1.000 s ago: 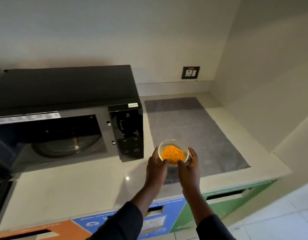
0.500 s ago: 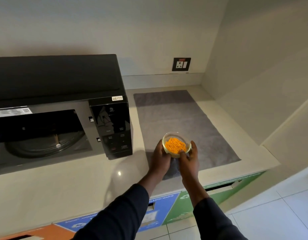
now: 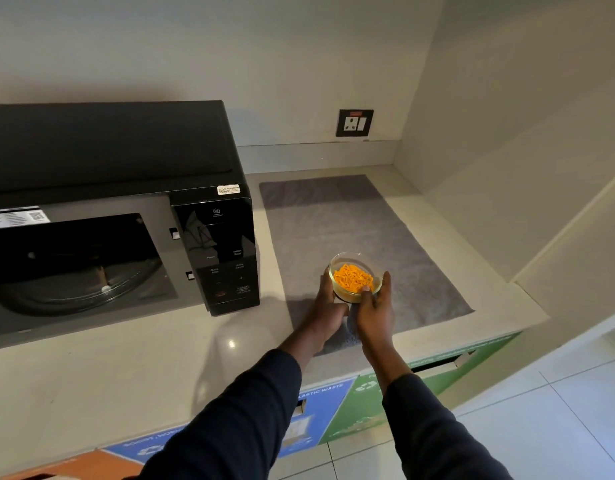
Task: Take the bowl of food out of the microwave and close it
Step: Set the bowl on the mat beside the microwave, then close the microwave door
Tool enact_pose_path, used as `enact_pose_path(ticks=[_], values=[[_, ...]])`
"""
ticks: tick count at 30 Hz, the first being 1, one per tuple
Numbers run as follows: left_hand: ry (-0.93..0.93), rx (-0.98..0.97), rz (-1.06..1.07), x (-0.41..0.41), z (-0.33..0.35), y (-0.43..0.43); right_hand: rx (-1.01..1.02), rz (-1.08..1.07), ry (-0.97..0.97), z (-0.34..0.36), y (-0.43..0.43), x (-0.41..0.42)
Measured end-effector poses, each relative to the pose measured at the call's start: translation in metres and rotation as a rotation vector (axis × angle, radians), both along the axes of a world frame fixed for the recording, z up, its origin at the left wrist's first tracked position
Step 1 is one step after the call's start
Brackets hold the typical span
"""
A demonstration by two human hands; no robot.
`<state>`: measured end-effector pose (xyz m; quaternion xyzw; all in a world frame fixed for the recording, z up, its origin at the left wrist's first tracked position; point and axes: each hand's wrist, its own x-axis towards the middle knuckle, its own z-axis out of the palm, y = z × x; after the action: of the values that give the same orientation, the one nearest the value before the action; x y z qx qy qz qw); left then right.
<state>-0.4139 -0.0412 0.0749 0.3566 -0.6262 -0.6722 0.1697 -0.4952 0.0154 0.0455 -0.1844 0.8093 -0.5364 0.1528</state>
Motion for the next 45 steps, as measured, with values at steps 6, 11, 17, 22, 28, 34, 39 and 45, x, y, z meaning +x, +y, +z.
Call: enact_pose_path(ticks=[6,11,17,22,28,34,39,45], values=[[-0.179,-0.122,-0.016,0.006,-0.002,-0.004,0.021,0.023,-0.015,0.007,0.007,0.002],[-0.335,-0.444,-0.026,0.035,0.001,-0.003,-0.033,0.014,0.183,0.025,0.026,0.040],[-0.640,-0.879,-0.406,0.086,0.055,-0.013,-0.211,0.141,0.401,0.053,0.031,0.109],[-0.888,-1.048,-0.554,0.148,0.126,-0.024,-0.306,0.237,0.543,0.089,0.018,0.160],[-1.113,-1.193,-0.528,0.229,0.193,-0.039,-0.327,0.409,0.673,0.132,-0.012,0.208],[-1.342,-1.360,-0.389,0.332,0.249,-0.063,-0.213,0.519,0.906,0.163,-0.047,0.244],[-1.522,-1.392,-0.216,0.413,0.281,-0.074,-0.001,0.559,1.027,0.166,-0.073,0.252],[-1.612,-1.038,0.163,0.489,0.268,-0.066,0.158,0.563,1.040,0.152,-0.081,0.255]])
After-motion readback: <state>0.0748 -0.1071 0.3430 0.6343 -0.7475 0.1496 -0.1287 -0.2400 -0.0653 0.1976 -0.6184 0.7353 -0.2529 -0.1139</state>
